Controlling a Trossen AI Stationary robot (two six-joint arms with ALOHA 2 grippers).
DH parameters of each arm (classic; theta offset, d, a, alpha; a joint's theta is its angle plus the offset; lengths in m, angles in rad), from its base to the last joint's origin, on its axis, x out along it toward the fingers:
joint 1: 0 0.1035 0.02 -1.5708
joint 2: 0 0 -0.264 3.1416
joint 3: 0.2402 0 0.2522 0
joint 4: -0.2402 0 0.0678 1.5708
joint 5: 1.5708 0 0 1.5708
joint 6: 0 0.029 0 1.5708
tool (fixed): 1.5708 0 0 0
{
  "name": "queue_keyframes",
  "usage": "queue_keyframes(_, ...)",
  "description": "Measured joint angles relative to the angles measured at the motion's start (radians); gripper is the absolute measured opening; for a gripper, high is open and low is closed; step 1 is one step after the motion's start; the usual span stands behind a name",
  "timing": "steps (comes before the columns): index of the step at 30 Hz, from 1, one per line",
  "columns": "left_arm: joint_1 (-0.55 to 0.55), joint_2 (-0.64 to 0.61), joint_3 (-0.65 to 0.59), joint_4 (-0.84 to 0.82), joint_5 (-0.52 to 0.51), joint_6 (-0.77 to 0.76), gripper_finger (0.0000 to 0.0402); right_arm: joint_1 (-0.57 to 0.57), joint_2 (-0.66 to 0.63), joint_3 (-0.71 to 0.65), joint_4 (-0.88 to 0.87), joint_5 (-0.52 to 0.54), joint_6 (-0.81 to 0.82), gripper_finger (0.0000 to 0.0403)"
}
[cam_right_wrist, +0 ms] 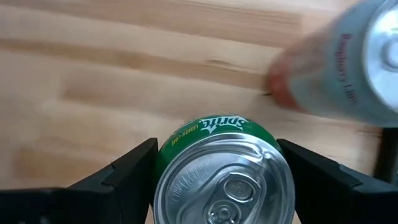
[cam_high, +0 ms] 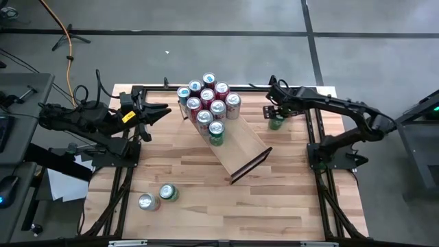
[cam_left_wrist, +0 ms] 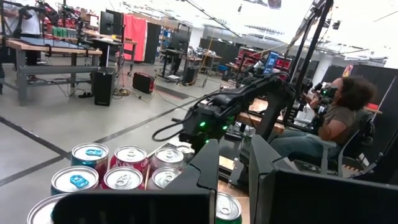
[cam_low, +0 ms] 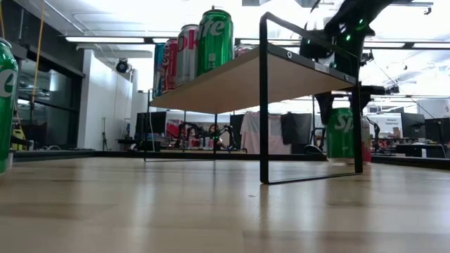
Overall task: Place canned beverage on shelf
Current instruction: Put the top green soda can on the shelf aligned with the other green soda can
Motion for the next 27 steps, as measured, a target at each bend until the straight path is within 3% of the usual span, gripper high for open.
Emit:
queue_keyframes(6, 0.000, 0.000, 0.000, 0.000, 0.000, 0.000, 0.0001, 0.100, -0.163, 0.036, 0.001, -0.049, -0.073, 0.0283)
queue_keyframes(10, 0.000, 0.000, 0.000, 0.000, 0.000, 0.001, 0.0001, 0.186, -0.265, 0.142, 0.011, -0.056, -0.125, 0.0283)
queue_keyframes(15, 0.000, 0.000, 0.000, 0.000, 0.000, 0.001, 0.0001, 0.300, -0.297, 0.319, 0.010, -0.020, -0.174, 0.0283)
queue_keyframes(20, 0.000, 0.000, 0.000, 0.000, -0.001, 0.001, 0.0001, 0.424, -0.207, 0.525, 0.010, 0.034, -0.247, 0.0283)
queue_keyframes(27, 0.000, 0.000, 0.000, -0.001, -0.001, 0.001, 0.0001, 0.561, 0.080, 0.867, -0.147, 0.045, -0.362, 0.0283)
